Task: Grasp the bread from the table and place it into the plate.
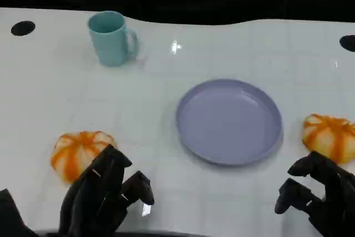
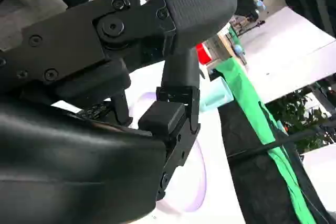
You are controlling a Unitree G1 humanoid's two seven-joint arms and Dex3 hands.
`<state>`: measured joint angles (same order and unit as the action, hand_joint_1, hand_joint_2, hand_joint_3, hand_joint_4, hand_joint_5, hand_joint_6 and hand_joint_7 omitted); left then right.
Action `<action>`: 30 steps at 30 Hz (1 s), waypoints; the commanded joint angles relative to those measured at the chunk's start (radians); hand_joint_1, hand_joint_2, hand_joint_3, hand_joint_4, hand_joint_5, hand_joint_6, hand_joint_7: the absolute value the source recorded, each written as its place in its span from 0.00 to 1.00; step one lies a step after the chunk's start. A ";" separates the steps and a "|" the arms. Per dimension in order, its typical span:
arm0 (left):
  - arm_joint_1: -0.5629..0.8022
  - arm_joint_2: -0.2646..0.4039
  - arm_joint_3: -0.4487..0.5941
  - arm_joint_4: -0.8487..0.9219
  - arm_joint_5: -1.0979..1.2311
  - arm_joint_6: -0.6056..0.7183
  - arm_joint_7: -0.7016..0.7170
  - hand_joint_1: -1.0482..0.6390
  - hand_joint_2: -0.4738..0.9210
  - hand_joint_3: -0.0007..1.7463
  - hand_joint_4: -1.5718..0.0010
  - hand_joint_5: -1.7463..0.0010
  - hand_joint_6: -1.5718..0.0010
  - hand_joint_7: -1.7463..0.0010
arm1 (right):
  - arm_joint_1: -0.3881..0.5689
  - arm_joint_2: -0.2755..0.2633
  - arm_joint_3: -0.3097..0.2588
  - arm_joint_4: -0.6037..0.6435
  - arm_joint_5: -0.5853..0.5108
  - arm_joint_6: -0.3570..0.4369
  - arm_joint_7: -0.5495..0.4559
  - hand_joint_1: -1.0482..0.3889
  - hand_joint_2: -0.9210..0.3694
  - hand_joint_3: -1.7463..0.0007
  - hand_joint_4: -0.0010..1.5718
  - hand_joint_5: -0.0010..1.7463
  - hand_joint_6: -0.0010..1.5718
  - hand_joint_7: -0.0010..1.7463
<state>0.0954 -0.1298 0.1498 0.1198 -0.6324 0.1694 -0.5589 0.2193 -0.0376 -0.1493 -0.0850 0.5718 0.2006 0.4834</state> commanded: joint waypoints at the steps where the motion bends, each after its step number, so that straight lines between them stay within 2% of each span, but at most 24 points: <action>1: 0.004 0.013 0.007 0.001 -0.003 -0.002 -0.006 0.30 1.00 0.22 0.49 0.00 0.63 0.00 | 0.003 -0.005 -0.003 -0.012 0.003 0.004 -0.006 0.36 0.00 0.89 0.47 0.89 0.50 0.63; 19: -0.005 0.028 0.008 0.010 -0.006 -0.003 -0.035 0.30 1.00 0.23 0.50 0.00 0.64 0.00 | 0.001 -0.004 0.001 -0.010 -0.001 -0.004 0.000 0.36 0.00 0.90 0.46 0.89 0.51 0.62; 22: -0.011 0.047 0.010 0.005 -0.014 0.021 -0.045 0.30 1.00 0.22 0.56 0.00 0.63 0.18 | 0.000 0.003 0.002 -0.006 -0.001 -0.008 -0.002 0.36 0.00 0.90 0.46 0.89 0.50 0.62; 23: -0.013 0.051 0.010 0.003 -0.016 0.024 -0.047 0.30 1.00 0.21 0.57 0.07 0.60 0.32 | 0.000 0.003 0.003 -0.007 -0.002 -0.008 -0.004 0.36 0.00 0.90 0.46 0.89 0.50 0.62; 24: -0.013 0.059 0.006 -0.007 -0.001 0.012 -0.046 0.31 1.00 0.20 0.58 0.11 0.60 0.40 | 0.000 0.004 0.004 -0.009 -0.001 -0.004 -0.008 0.36 0.00 0.90 0.46 0.89 0.50 0.62; 26: -0.014 0.068 0.000 -0.019 0.018 -0.004 -0.044 0.32 1.00 0.15 0.60 0.25 0.56 0.67 | -0.001 0.006 0.006 -0.012 -0.001 0.001 -0.012 0.36 0.00 0.90 0.46 0.89 0.51 0.62; 27: -0.013 0.074 -0.004 -0.030 0.038 -0.019 -0.035 0.33 1.00 0.14 0.61 0.30 0.56 0.73 | -0.003 0.006 0.007 -0.011 -0.002 0.001 -0.014 0.36 0.00 0.90 0.46 0.89 0.51 0.62; 30: -0.005 0.101 -0.024 -0.081 0.114 -0.051 0.000 0.36 1.00 0.05 0.60 0.54 0.55 0.94 | -0.008 0.010 0.012 -0.004 -0.009 -0.008 -0.015 0.36 0.00 0.90 0.46 0.89 0.50 0.62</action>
<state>0.0877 -0.0665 0.1402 0.0892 -0.5794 0.1512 -0.5898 0.2173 -0.0261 -0.1314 -0.0945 0.5694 0.2047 0.4756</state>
